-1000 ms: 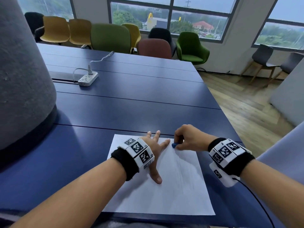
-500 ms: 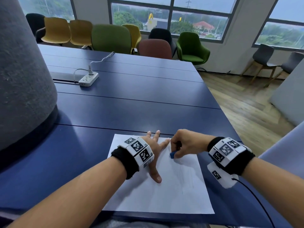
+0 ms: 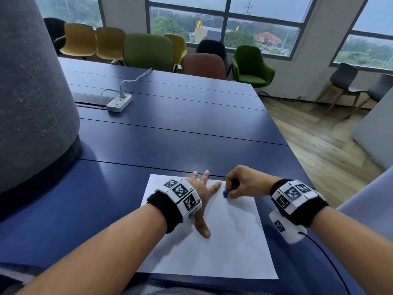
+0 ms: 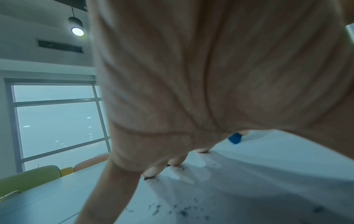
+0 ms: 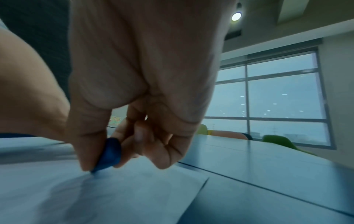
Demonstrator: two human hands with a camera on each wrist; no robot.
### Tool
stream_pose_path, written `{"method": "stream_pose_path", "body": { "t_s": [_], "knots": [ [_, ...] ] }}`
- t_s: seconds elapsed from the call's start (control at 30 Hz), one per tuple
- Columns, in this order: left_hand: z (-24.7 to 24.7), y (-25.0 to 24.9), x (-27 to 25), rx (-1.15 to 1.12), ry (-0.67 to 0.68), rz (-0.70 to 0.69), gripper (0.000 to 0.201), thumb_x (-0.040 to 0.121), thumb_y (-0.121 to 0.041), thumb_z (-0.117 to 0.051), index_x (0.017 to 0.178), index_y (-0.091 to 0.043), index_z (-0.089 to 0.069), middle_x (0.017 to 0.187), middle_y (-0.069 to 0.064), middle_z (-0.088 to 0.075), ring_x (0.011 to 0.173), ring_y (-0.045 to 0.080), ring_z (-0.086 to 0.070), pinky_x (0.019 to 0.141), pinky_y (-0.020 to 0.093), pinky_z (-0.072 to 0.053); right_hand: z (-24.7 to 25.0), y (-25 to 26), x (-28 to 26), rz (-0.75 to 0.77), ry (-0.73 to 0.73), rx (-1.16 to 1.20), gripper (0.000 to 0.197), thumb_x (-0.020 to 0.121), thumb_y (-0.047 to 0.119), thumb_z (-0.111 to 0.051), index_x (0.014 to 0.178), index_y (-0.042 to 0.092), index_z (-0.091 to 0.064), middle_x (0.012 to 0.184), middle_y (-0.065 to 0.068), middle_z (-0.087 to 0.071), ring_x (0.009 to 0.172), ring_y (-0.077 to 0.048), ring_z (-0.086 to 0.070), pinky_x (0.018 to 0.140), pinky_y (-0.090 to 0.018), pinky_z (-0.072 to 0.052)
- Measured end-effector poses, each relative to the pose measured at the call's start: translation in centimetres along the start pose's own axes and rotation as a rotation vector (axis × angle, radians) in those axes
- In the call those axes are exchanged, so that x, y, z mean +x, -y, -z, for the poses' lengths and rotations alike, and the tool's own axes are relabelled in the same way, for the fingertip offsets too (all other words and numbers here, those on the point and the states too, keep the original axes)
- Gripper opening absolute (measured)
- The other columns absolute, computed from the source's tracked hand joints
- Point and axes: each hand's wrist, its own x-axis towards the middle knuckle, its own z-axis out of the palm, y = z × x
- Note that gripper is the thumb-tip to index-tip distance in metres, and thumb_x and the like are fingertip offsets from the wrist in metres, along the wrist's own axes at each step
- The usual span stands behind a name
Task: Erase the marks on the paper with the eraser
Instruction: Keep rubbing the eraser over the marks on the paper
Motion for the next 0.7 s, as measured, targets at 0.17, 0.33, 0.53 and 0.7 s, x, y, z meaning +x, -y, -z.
{"method": "stream_pose_path", "body": {
  "t_s": [0.17,0.33,0.53,0.7],
  "knots": [
    [0.0,-0.1,0.1,0.005,0.014,-0.002,0.146,0.053,-0.069,-0.082,0.15,-0.036,0.023,0.159,0.006,0.028,0.147,0.036,0.014,0.112,0.058,-0.024,-0.1,0.4,-0.9,0.011,0.15,-0.037,0.012,0.076,0.022,-0.079,0.074,0.017,-0.068,0.064,0.01,-0.059,0.056,-0.003,-0.049,0.058,-0.017,-0.041],
    [0.0,0.0,0.0,0.016,-0.005,0.001,0.145,0.054,-0.068,-0.082,0.151,-0.036,0.022,0.16,0.006,0.026,0.148,0.036,0.012,0.112,0.056,-0.025,0.1,-0.4,-0.1,-0.009,-0.034,0.027,0.012,0.078,0.019,-0.077,0.074,0.012,-0.068,0.063,0.008,-0.057,0.052,-0.002,-0.046,0.057,-0.019,-0.04],
    [0.0,-0.2,0.1,0.008,0.004,-0.003,0.145,0.054,-0.069,-0.081,0.151,-0.036,0.022,0.159,0.006,0.027,0.148,0.036,0.014,0.112,0.057,-0.024,0.2,0.1,-0.9,-0.013,0.102,-0.062,0.013,0.077,0.024,-0.077,0.074,0.018,-0.067,0.063,0.011,-0.058,0.054,-0.002,-0.048,0.056,-0.016,-0.04],
    [-0.1,-0.1,0.2,0.02,0.0,0.003,0.146,0.053,-0.069,-0.081,0.151,-0.035,0.022,0.16,0.007,0.026,0.148,0.037,0.013,0.111,0.057,-0.026,-0.6,-0.2,-1.2,-0.004,-0.001,-0.064,0.021,0.078,0.016,-0.074,0.065,0.02,-0.057,0.06,0.011,-0.053,0.05,-0.003,-0.045,0.052,-0.015,-0.037]
  ]
}}
